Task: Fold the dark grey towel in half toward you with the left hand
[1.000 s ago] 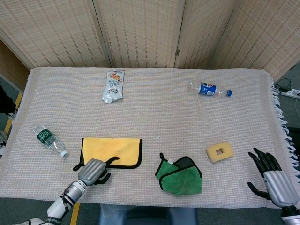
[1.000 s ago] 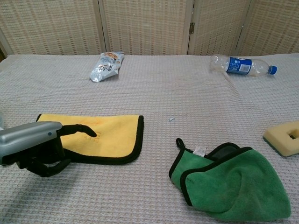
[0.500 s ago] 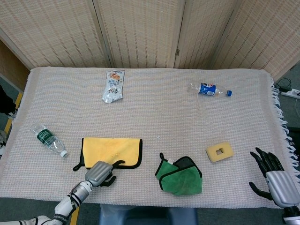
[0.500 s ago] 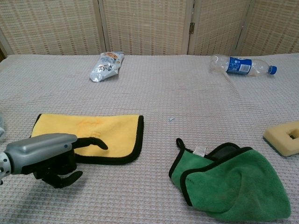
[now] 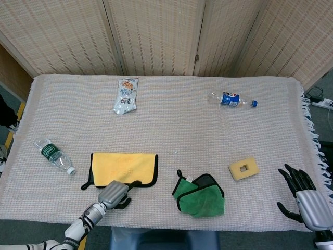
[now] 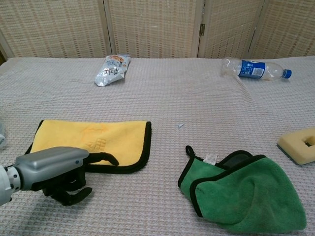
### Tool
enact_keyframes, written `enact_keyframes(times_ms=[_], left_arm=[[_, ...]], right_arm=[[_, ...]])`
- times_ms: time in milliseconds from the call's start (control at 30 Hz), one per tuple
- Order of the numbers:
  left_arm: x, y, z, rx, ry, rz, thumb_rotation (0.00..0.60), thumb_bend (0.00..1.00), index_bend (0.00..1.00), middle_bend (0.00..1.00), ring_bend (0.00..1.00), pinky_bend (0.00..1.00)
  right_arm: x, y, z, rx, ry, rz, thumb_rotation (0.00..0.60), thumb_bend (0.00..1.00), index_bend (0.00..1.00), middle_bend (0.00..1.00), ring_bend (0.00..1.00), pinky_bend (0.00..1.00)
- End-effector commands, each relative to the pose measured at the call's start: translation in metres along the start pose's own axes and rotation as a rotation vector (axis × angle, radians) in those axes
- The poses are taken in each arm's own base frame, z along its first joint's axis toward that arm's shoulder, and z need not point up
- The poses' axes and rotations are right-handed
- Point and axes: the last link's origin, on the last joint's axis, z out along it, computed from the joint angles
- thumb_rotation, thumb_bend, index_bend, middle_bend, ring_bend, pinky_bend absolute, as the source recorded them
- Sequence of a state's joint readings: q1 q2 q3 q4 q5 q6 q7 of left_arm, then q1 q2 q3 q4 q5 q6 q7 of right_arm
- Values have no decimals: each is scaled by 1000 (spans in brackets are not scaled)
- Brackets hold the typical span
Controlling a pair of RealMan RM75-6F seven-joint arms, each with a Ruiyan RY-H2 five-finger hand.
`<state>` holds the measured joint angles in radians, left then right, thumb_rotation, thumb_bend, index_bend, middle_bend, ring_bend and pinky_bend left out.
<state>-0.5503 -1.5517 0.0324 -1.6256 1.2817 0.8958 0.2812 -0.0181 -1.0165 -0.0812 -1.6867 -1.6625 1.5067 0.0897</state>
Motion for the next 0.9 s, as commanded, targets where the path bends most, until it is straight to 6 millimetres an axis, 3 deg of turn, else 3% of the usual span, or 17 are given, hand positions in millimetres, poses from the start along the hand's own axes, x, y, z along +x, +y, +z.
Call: enact_keyframes(times_ms=[33,900], left_arm=[[0,0,2,-1,0,0,600,582,162,1000,1000,1000],[-4,19,2,-70,-17,-14,600,582,151,1000,1000,1000]], right_arm=[[0,0,0,-1,-1,0,600,347,0,0,0,0],[9,6,-10,-10,36,30,600,348,0,0,0,0]])
